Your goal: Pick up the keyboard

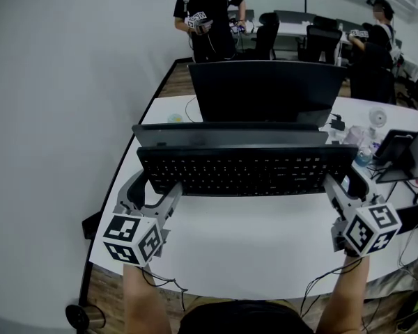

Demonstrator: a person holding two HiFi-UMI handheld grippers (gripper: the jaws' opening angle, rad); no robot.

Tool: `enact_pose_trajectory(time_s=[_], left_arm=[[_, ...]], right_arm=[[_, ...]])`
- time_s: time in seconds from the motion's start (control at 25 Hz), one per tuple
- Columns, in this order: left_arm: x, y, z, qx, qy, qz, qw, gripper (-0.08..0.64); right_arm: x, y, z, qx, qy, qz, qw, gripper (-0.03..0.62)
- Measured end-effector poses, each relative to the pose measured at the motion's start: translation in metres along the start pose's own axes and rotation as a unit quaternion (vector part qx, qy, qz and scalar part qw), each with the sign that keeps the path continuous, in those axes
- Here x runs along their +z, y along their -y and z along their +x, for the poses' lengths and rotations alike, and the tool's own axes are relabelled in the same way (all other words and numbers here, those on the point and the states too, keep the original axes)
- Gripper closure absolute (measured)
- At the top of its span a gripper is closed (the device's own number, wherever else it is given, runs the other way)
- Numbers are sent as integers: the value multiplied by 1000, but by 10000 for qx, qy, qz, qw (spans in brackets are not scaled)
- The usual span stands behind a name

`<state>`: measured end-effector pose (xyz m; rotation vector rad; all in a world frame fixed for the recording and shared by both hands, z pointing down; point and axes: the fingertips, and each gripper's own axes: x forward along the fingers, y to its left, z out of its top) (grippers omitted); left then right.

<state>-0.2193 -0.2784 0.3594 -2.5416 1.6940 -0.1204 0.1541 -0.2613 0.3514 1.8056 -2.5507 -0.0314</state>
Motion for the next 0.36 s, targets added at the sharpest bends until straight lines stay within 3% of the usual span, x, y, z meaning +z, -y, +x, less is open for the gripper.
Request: enact_pose_trajectory(time_s=[0.36], left_arm=[[4, 0, -2, 50, -48, 14, 10000, 222]], right_arm=[[1, 2, 2, 46, -11, 16, 10000, 311]])
